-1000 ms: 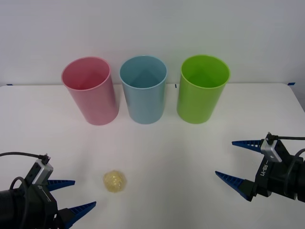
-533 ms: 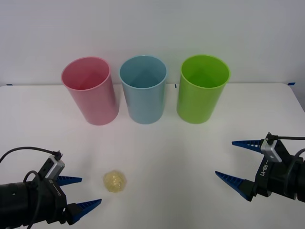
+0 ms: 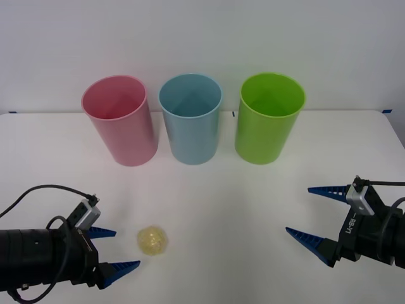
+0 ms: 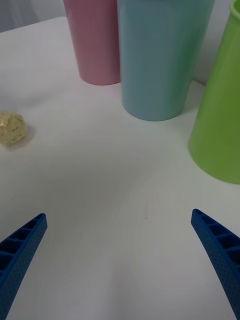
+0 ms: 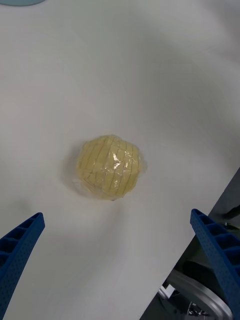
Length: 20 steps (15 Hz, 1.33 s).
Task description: Put cans in the blue bin and PET bottles in the pink bin and trash in the green bin.
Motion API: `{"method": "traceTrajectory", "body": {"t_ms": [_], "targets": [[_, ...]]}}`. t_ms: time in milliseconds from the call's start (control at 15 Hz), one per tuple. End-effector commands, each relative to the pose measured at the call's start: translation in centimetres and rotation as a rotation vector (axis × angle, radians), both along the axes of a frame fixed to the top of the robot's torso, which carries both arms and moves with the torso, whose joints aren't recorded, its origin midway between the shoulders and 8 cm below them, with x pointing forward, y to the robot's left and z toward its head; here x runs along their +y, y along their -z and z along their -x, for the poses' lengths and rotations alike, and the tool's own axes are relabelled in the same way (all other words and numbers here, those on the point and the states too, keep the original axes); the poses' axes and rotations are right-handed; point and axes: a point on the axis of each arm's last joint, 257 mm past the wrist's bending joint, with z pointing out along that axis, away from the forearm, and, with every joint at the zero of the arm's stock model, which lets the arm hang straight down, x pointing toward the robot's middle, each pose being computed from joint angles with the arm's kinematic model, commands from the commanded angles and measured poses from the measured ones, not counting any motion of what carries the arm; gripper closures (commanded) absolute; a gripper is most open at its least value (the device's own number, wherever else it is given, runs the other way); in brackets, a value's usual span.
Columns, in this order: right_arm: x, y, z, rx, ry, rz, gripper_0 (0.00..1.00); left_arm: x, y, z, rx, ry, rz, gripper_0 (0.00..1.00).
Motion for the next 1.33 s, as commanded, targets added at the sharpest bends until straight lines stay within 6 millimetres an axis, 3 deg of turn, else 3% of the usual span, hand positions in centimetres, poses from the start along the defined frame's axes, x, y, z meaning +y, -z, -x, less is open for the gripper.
{"method": "traceTrajectory", "body": {"t_ms": [67,533,1333], "targets": [[0.0,0.0,0.0,0.0,0.0,0.0,0.0,-0.5,0.5,-0.2,0.013,0.021,-0.014,0.0],[0.0,0.0,0.0,0.0,0.0,0.0,0.0,-1.9,0.7,-2.3,-0.021,0.06,-0.025,0.0],[0.0,0.0,0.0,0.0,0.0,0.0,0.0,-3.4,1.7,-2.1,-0.029,0.14,-0.058,0.0]]}}
